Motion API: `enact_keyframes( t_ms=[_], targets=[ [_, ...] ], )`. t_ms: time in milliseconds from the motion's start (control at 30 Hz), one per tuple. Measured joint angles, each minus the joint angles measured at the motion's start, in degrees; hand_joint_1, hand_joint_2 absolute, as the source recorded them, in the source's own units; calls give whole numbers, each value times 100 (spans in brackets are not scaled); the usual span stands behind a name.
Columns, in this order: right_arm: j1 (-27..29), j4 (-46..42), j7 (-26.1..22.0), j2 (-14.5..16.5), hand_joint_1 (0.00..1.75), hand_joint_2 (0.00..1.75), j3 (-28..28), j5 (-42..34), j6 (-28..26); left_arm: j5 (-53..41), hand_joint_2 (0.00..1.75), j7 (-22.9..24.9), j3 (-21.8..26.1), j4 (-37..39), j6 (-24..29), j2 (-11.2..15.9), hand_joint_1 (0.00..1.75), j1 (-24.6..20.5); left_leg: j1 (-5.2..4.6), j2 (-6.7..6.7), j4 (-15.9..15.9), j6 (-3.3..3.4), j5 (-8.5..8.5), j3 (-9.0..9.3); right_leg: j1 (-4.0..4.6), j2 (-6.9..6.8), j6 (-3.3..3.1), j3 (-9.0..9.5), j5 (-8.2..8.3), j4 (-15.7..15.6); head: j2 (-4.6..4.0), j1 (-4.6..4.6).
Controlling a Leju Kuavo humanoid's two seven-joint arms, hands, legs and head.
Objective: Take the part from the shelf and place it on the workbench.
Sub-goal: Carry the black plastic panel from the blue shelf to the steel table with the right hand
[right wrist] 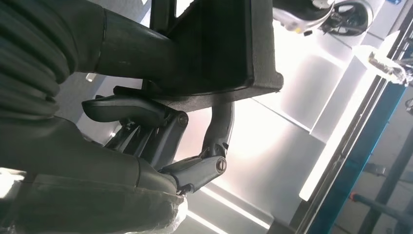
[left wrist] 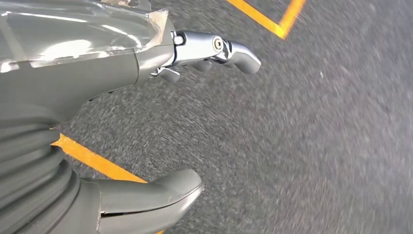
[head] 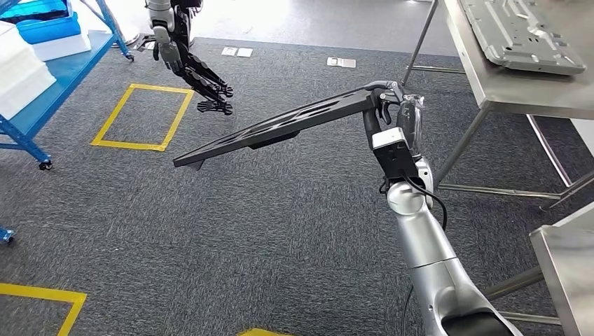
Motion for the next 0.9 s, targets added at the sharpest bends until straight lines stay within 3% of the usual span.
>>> enact_keyframes(
  t_ms=[67,133,200,267,300,333,367,433,467,533,600,633,700,767,800,833,867,900],
  targets=[
    [3,4,4,-46,175,175,-56,1,-2,-14,175,1,-27,-2,-6,-16,0,-19,-19,114,-52,52,22,0,-10,93,85,-84,47,-7,0,-2],
    [-5,12,3,-98,175,175,-109,1,-2,-27,175,1,-50,-4,-6,-34,0,-41,-23,268,-128,144,84,13,7,-130,103,-244,-62,206,0,10],
    [-19,29,-2,-119,175,175,-132,-5,-1,-31,175,1,-64,-5,-6,-40,0,-46,-40,420,-165,196,116,9,20,-449,63,-553,-362,828,0,25],
    [-20,73,-16,-122,175,175,-146,-22,6,-23,175,1,-68,-4,-2,-39,0,-38,-60,562,-163,202,118,-15,15,-531,60,-859,-623,1516,0,31],
    [-19,106,-31,-124,175,175,-157,-37,15,-12,175,1,-69,-3,1,-40,0,-34,-66,633,-161,201,119,-24,12,-545,81,-930,-679,1701,0,31],
    [-21,142,-52,-125,175,175,-168,-51,27,2,175,0,-68,-3,4,-40,0,-31,-69,697,-159,200,119,-30,9,-557,114,-895,-665,1690,0,31],
    [-27,179,-77,-126,175,175,-177,-67,42,16,175,-1,-68,-3,5,-42,0,-27,-71,761,-158,197,118,-31,5,-580,155,-760,-591,1488,0,31],
    [-60,256,-123,-127,175,175,-186,-91,75,40,175,-3,-66,-3,7,-44,0,-22,-74,876,-149,181,109,-26,-7,-729,230,-309,-360,734,0,31],
    [-91,295,-144,-126,175,175,-185,-99,91,53,175,-4,-65,-3,8,-43,0,-19,-88,929,-138,160,96,-29,10,-843,235,-94,-263,379,0,31],
    [-155,386,-187,-112,175,175,-181,-114,116,90,175,-5,-61,-3,12,-40,0,-4,-120,1027,-114,105,75,-29,49,-954,182,107,-165,10,0,24],
    [-196,478,-221,-104,175,175,-180,-124,125,129,175,-7,-55,-3,14,-48,0,18,-126,1123,-105,62,63,-19,54,-841,115,92,-143,-5,0,16],
    [-212,513,-233,-103,175,175,-180,-126,125,141,175,-7,-51,-4,14,-53,0,22,-108,1095,-81,37,31,-22,29,-784,93,92,-133,-11,0,14],
    [-268,569,-251,-85,175,175,-179,-126,125,145,175,-8,-42,-4,18,-62,0,32,-65,842,217,-17,-193,-149,-20,-678,13,98,-111,-23,0,9],
    [-321,626,-261,-48,175,175,-172,-122,125,154,175,-8,-27,-2,31,-68,0,70,-45,550,934,-49,-567,-483,-17,-565,-45,92,-99,-24,0,1],
    [-333,655,-263,-30,175,175,-168,-120,125,169,175,-8,-16,-2,39,-70,0,95,-45,496,1291,-55,-694,-664,-8,-495,-55,89,-96,-23,0,-2],
    [-338,682,-263,-16,175,175,-164,-119,126,187,175,-9,-4,-1,46,-70,0,115,-45,470,1503,-53,-722,-785,0,-419,-60,89,-93,-21,0,-3],
    [-343,707,-263,-9,175,175,-163,-118,128,207,175,-9,12,-1,50,-70,0,127,-43,456,1489,-45,-627,-799,5,-344,-63,92,-91,-17,0,-3],
    [-356,731,-262,-2,175,175,-161,-117,132,228,175,-10,30,-1,52,-70,0,133,-39,436,1282,-35,-449,-718,5,-272,-63,96,-91,-10,0,-4]
  ],
)
